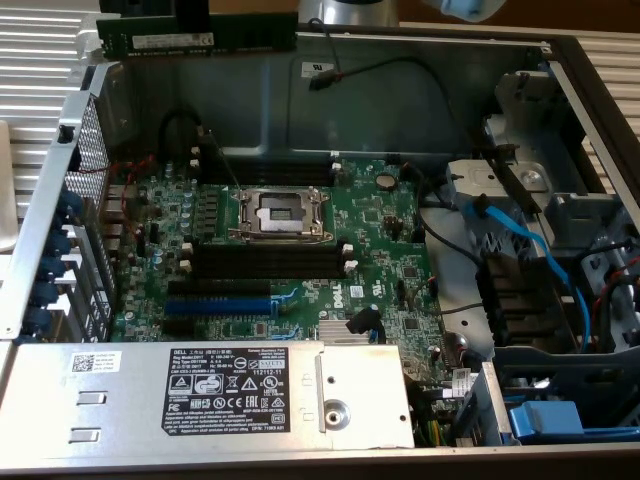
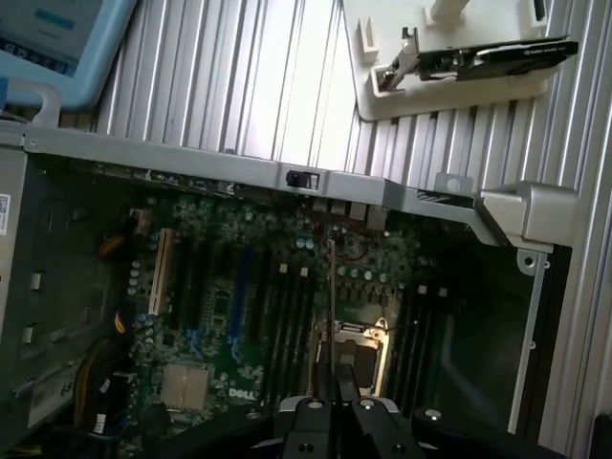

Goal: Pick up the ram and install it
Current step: 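Insert the ram into the slot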

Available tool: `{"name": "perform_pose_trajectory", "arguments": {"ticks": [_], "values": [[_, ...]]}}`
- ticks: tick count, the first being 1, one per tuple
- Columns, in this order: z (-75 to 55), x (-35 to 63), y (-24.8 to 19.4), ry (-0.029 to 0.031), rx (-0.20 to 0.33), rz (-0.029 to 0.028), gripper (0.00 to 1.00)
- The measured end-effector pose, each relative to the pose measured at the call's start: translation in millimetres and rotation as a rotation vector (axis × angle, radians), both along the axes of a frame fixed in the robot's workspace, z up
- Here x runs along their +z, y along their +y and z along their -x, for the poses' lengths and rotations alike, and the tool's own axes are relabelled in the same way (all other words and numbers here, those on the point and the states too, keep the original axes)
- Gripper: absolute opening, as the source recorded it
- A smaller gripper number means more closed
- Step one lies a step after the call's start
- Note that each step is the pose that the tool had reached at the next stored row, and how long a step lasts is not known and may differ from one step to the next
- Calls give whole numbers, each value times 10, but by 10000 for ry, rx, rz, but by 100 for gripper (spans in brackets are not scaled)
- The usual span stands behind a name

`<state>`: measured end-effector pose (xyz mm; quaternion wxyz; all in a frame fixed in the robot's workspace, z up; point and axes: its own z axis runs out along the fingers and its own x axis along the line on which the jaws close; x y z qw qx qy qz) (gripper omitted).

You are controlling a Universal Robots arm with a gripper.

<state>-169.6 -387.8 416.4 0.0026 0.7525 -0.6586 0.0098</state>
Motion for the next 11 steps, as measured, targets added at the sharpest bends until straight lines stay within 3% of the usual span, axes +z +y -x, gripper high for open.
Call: {"name": "perform_pose_trajectory", "arguments": {"ticks": [2, 4, 11], "values": [[-4, -1, 5, -105, -122, -1, 12], [-8, 0, 7, -168, -265, 1, 12], [-15, -3, 8, -235, -1105, 8, 12]]}}
